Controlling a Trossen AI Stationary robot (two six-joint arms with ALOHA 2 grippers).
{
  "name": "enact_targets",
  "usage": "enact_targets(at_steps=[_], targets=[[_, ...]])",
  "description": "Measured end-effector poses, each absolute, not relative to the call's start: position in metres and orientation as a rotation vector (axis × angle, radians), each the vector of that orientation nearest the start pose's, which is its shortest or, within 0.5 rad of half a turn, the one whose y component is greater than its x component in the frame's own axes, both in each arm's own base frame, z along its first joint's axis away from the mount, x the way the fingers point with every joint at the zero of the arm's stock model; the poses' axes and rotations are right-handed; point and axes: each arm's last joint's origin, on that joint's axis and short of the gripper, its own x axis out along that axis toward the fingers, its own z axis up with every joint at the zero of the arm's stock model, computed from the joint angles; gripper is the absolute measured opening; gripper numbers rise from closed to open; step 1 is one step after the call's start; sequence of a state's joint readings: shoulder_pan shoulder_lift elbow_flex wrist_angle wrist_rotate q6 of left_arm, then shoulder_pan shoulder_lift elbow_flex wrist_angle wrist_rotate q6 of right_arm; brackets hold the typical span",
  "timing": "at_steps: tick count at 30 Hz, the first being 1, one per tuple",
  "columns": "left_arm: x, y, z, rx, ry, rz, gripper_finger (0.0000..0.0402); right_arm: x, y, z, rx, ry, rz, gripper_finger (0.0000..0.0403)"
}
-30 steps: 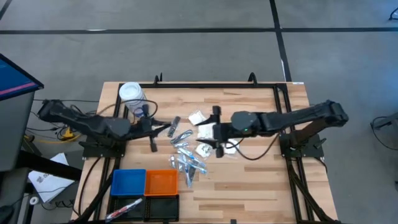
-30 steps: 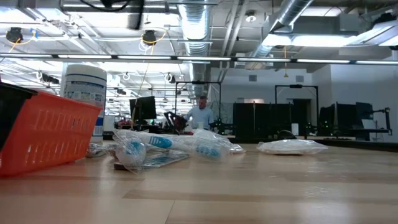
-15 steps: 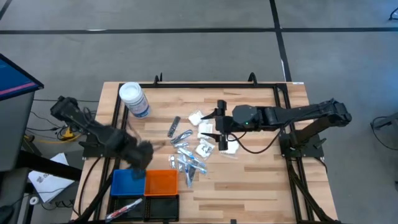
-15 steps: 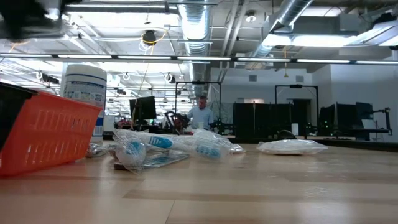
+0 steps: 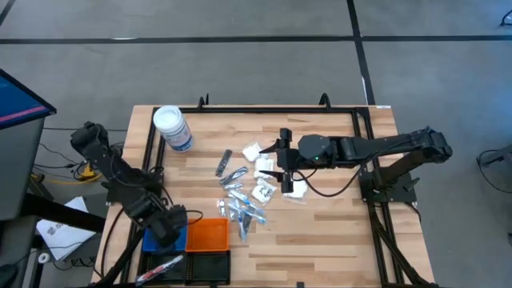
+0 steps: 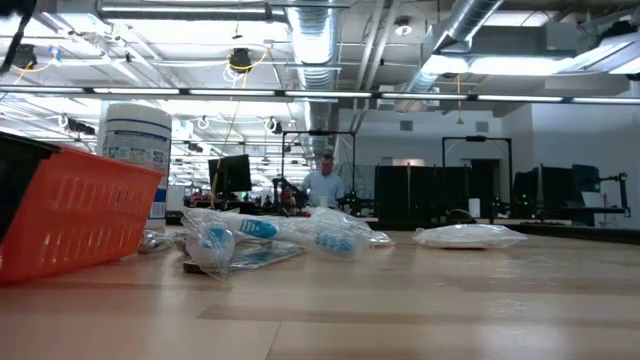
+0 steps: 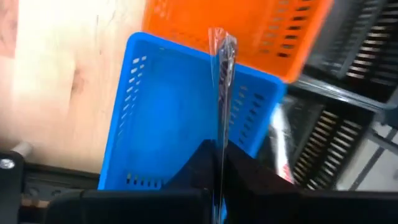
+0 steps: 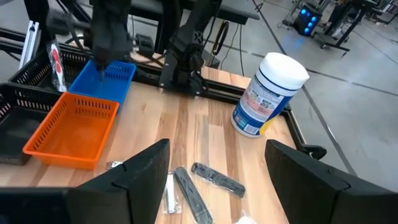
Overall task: Pick & Place Travel size toiletries
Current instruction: Put the top right black comb into the blue basket
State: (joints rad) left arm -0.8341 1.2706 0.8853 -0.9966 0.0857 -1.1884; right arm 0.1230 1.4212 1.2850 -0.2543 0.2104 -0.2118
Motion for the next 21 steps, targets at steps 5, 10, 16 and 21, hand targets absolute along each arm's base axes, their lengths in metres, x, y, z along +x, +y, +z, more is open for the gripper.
enact_targets(at_steps=[5, 10, 16, 21], targets=[[0.131, -0.151, 0.199, -0.432, 1.609, 0.112, 0.0005, 0.319, 0.033, 0.354, -0.271, 0.393, -0.046, 0.0258], [0.128, -0.148, 0.193, -0.457, 1.605, 0.079, 0.0006, 0.319, 0.033, 0.354, -0.271, 0.393, -0.045, 0.0258], [0.125, -0.139, 0.194, -0.457, 1.515, 0.096, 0.0026, 0.319, 0.033, 0.354, -0.271, 0.393, -0.046, 0.0258], [0.123, -0.136, 0.192, -0.484, 1.508, 0.105, 0.0048, 0.319, 0.033, 0.354, -0.271, 0.393, -0.046, 0.0258]])
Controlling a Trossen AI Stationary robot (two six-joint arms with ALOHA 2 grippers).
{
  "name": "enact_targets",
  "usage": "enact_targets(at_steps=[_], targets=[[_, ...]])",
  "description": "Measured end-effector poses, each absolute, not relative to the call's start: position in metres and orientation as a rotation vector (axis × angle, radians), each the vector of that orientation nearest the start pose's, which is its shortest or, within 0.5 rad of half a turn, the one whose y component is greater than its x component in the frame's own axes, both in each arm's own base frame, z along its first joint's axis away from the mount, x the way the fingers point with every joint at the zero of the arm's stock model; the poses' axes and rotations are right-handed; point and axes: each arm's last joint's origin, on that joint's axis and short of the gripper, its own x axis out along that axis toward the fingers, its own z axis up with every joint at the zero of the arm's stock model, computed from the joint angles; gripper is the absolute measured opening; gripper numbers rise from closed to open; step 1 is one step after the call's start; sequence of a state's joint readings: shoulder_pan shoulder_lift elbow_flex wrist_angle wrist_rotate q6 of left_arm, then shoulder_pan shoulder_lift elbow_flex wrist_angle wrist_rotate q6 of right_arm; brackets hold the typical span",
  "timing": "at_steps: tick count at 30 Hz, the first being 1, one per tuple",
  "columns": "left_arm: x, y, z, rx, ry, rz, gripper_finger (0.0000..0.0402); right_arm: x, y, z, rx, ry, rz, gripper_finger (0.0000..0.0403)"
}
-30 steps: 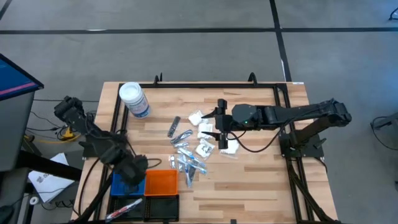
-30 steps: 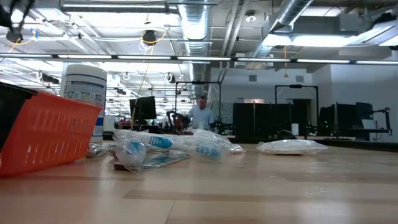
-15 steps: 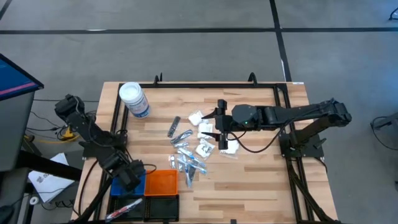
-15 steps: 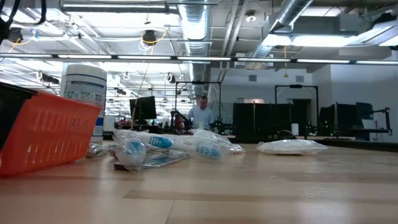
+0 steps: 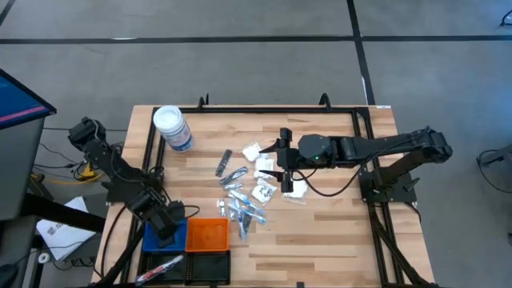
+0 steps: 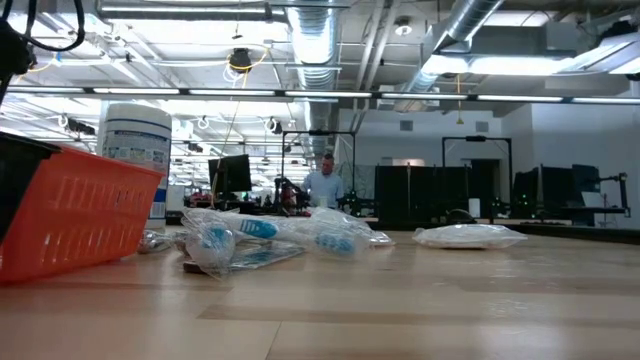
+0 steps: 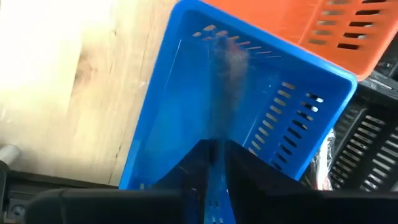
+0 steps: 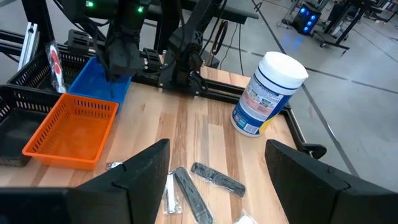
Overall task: Pick & Place Travel size toiletries
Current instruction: Put the top right black comb into the blue basket, then put the cotton pack into the right black basket
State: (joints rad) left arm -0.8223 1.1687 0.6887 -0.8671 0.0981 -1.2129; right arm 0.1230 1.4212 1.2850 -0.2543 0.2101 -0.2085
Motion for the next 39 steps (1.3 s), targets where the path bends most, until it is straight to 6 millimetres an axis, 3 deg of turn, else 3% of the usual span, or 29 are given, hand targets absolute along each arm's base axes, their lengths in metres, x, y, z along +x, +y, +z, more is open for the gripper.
enact_targets(at_steps=[10, 18, 27, 39], targets=[[0.122, -0.135, 0.194, -0.504, 1.507, 0.111, 0.0082, 0.318, 0.033, 0.353, -0.273, 0.407, -0.044, 0.0258], [0.12, -0.124, 0.209, -0.591, 1.433, 0.079, 0.009, 0.316, 0.033, 0.348, -0.281, 0.462, -0.038, 0.0258], [0.114, -0.1, 0.234, -0.606, 1.149, 0.067, 0.009, 0.314, 0.033, 0.345, -0.253, 0.499, -0.043, 0.0258], [0.122, -0.088, 0.254, -0.434, 0.785, 0.057, 0.009, 0.317, 0.033, 0.341, -0.173, 0.513, -0.064, 0.0258]])
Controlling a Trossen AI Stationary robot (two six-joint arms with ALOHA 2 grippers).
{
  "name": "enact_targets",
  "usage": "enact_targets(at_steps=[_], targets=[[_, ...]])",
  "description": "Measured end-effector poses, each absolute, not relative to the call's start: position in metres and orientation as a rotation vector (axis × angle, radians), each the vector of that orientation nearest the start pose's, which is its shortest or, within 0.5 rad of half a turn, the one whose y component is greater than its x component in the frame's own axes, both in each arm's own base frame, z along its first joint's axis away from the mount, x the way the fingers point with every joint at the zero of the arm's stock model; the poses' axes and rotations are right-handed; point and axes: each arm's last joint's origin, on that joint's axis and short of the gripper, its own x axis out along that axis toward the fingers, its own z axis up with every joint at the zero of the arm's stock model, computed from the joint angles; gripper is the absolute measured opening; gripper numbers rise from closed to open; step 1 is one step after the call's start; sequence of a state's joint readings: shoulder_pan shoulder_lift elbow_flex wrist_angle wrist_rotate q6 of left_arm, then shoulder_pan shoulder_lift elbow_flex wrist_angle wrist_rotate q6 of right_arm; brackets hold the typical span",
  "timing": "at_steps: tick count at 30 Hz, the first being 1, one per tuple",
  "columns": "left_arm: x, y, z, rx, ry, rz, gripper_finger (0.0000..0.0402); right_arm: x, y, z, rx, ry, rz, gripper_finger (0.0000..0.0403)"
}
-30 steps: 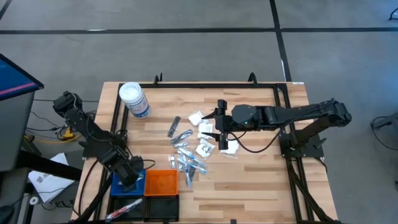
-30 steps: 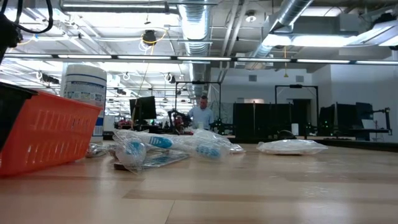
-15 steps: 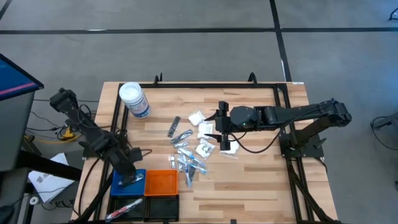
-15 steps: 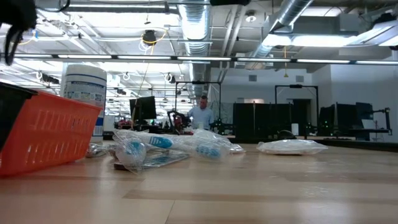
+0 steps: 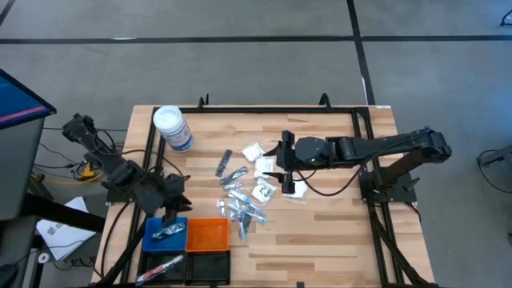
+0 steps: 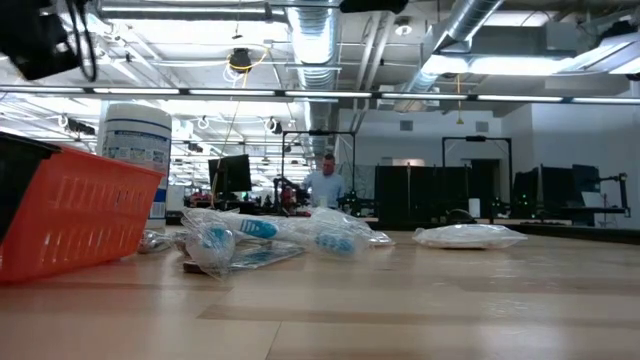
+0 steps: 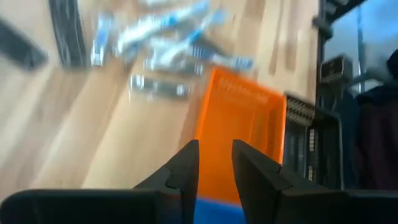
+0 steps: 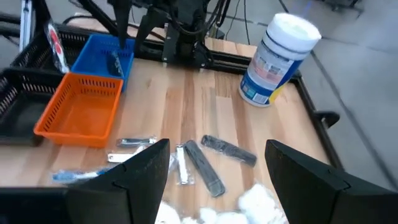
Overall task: Pick & Place Travel size toiletries
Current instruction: Put the cotton pack into the right black basket
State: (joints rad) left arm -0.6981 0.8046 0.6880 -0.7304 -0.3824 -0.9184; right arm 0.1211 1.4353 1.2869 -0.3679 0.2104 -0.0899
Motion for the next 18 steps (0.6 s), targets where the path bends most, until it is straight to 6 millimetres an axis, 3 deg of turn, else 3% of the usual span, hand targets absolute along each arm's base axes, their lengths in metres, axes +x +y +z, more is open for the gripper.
enact_targets(at_steps=[10, 15, 18], targets=[[0.149, -0.085, 0.273, -0.172, 0.462, 0.098, 0.009, 0.325, 0.037, 0.285, -0.114, 0.89, -0.09, 0.0258], [0.16, -0.08, 0.279, -0.069, 0.384, 0.149, 0.009, 0.322, 0.038, 0.267, -0.105, 1.037, -0.112, 0.0258], [0.167, -0.079, 0.276, -0.021, 0.391, 0.171, 0.009, 0.32, 0.035, 0.265, -0.016, 1.06, -0.174, 0.0258]])
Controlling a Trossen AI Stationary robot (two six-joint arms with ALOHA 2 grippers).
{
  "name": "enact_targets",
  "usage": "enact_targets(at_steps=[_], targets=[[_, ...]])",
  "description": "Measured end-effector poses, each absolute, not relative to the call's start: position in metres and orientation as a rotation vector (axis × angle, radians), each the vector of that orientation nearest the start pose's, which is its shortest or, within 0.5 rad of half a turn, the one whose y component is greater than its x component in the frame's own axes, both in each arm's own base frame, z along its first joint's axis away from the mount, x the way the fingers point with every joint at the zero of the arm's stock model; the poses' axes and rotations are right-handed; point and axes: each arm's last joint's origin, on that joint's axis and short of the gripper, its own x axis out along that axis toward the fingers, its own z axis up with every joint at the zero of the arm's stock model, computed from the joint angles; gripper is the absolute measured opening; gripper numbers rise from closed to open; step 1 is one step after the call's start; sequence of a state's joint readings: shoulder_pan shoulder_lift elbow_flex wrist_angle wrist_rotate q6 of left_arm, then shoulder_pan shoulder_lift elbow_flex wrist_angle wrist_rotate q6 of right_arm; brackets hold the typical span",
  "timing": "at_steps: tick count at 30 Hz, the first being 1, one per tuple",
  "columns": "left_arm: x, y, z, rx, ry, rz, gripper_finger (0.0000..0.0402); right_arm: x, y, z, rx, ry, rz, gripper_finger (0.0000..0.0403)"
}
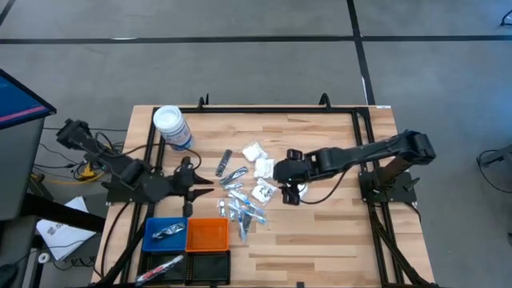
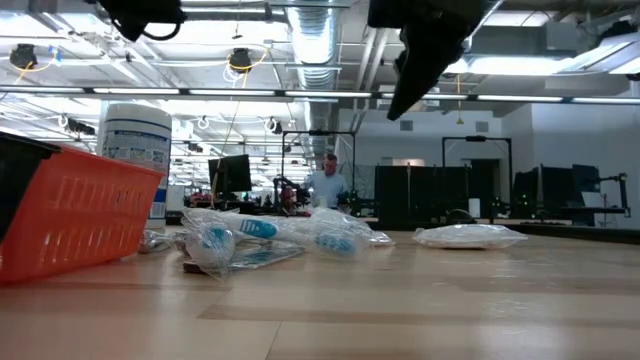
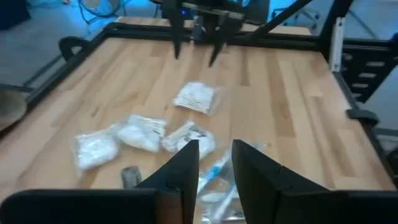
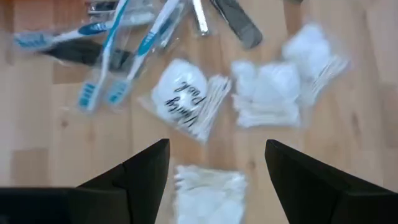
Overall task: Pick & Place Travel size toiletries
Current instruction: Put the cotton pack into the right black basket
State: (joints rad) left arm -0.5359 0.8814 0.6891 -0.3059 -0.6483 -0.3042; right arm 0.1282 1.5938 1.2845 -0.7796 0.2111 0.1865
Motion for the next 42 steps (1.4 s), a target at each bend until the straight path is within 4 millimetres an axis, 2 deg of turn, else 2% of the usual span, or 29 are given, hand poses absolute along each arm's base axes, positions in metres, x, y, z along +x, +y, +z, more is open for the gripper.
enact_targets(at_steps=[2, 5, 8, 12, 15, 20, 23, 27, 29, 33, 42], targets=[[0.172, -0.077, 0.273, 0.006, 0.407, 0.191, 0.009, 0.318, 0.03, 0.267, 0.039, 1.064, -0.231, 0.0258], [0.182, -0.076, 0.265, 0.042, 0.438, 0.224, 0.009, 0.309, 0.021, 0.274, 0.058, 1.041, -0.418, 0.0258], [0.193, -0.075, 0.254, 0.068, 0.483, 0.256, 0.009, 0.293, 0.017, 0.282, 0.054, 1.031, -0.584, 0.0258], [0.207, -0.075, 0.24, 0.115, 0.54, 0.282, 0.009, 0.271, 0.027, 0.281, 0.028, 0.997, -0.576, 0.0258], [0.216, -0.077, 0.234, 0.15, 0.549, 0.283, 0.009, 0.254, 0.04, 0.269, 0.034, 0.954, -0.517, 0.0258], [0.225, -0.078, 0.231, 0.184, 0.52, 0.274, 0.009, 0.223, 0.063, 0.235, 0.127, 1.028, -0.435, 0.0258], [0.228, -0.078, 0.235, 0.188, 0.485, 0.265, 0.009, 0.213, 0.078, 0.221, 0.191, 1.052, -0.418, 0.0258], [0.233, -0.077, 0.241, 0.187, 0.419, 0.262, 0.009, 0.209, 0.097, 0.209, 0.196, 1.016, -0.339, 0.0258], [0.234, -0.077, 0.244, 0.182, 0.394, 0.259, 0.009, 0.213, 0.109, 0.202, 0.165, 0.986, -0.274, 0.0258], [0.235, -0.078, 0.246, 0.186, 0.38, 0.243, 0.009, 0.219, 0.129, 0.187, 0.031, 0.98, -0.215, 0.0258], [0.235, -0.079, 0.247, 0.178, 0.37, 0.232, 0.009, 0.232, 0.135, 0.129, -0.259, 1.117, -0.361, 0.0258]])
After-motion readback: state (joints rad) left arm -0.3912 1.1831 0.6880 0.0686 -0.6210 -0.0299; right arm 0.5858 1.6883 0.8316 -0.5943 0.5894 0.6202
